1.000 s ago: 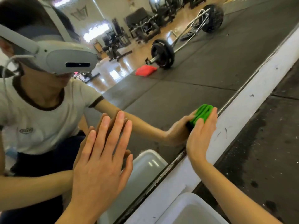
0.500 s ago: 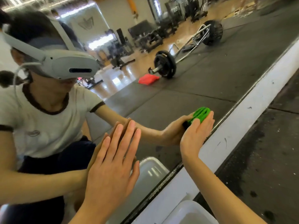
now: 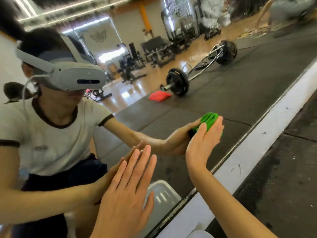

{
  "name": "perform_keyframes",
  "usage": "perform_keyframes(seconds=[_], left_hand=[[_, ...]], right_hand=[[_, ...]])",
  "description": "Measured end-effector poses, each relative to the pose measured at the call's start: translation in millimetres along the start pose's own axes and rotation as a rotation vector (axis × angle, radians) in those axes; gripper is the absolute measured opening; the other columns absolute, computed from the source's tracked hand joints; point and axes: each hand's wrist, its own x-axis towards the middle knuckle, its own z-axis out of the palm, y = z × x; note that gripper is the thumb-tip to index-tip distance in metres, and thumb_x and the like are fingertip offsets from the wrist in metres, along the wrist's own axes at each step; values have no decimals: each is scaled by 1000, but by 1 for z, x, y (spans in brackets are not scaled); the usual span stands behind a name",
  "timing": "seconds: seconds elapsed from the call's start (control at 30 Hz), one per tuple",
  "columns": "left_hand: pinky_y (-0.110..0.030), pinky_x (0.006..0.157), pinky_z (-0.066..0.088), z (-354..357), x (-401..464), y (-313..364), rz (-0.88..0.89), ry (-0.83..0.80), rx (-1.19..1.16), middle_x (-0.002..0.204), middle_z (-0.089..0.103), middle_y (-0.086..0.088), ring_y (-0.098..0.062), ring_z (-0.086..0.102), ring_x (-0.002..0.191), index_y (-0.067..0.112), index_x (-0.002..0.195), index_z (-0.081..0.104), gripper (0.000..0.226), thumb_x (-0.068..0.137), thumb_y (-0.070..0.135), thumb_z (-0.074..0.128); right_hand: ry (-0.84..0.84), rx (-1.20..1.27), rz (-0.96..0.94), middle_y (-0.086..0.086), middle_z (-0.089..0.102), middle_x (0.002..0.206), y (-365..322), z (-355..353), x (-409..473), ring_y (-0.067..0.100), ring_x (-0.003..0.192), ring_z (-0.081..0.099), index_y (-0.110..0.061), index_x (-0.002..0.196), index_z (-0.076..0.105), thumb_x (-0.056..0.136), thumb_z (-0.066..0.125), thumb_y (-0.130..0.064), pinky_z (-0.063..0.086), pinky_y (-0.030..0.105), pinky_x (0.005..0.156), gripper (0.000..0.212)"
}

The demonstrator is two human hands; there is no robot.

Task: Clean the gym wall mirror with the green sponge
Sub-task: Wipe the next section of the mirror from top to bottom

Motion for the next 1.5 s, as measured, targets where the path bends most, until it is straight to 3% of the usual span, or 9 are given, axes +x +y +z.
perform_keyframes(seconds=[0.07,0.27,0.47,0.63,0.9,1.03,1.1,1.33,1.5], left_hand=[[-38,123,10,-15,7,-8,12,75,-10,164,26,-9,-25,18,153,9,153,36,73,86,37,45],[-36,127,-4,-66,46,-53,-122,208,6,169,16,-12,-21,-1,157,5,158,29,73,92,33,42],[-35,127,-5,-72,43,-75,-176,210,79,170,7,-11,-22,-2,157,2,159,23,75,92,34,40],[-39,126,1,-66,43,-75,-163,237,138,168,14,-14,-22,2,157,1,158,26,72,95,33,39],[-42,127,4,-64,43,-76,-152,243,187,168,17,-16,-30,10,156,-1,157,27,74,94,35,39],[-42,126,6,-64,42,-77,-147,247,188,167,18,-18,-32,15,154,-2,156,25,75,93,34,40],[-42,125,8,-64,41,-78,-144,246,200,166,20,-18,-32,18,153,-3,156,26,76,92,34,40],[-43,126,8,-67,40,-80,-130,215,206,167,20,-16,-31,17,154,-3,156,27,76,91,35,41],[-40,125,9,-69,40,-80,-144,229,137,166,21,-15,-30,22,152,-2,157,23,78,91,35,40]], right_hand=[[-11,35,-11,2,6,169,-34,13,-7,16,156,-3,-13,160,9,110,30,-19,-4,44,124,55],[-205,-30,-769,4,15,168,-79,35,-38,20,156,2,-12,159,18,106,35,-17,-4,46,126,56],[-71,-16,-296,-3,4,169,-54,21,-2,13,155,-6,-16,161,8,102,23,-30,-3,50,124,63],[-488,-233,-1241,-5,9,168,-49,8,-64,16,156,0,-17,158,17,108,27,-31,-8,41,125,53],[-75,34,-466,-2,17,167,-99,35,19,6,153,1,-24,159,18,102,31,-21,4,48,125,59],[-489,-93,-1202,5,35,159,-101,31,-66,16,152,21,-11,151,39,96,51,-10,11,49,126,57],[-476,-157,-1420,9,31,162,-106,32,-46,18,155,11,-8,152,35,100,45,-18,1,45,126,54],[-91,56,-627,11,24,165,-140,48,35,25,154,11,-5,157,25,107,31,-19,8,50,125,52],[-423,-54,-1341,16,37,159,-155,58,-52,28,152,20,-3,150,40,101,45,-13,4,45,127,50]])
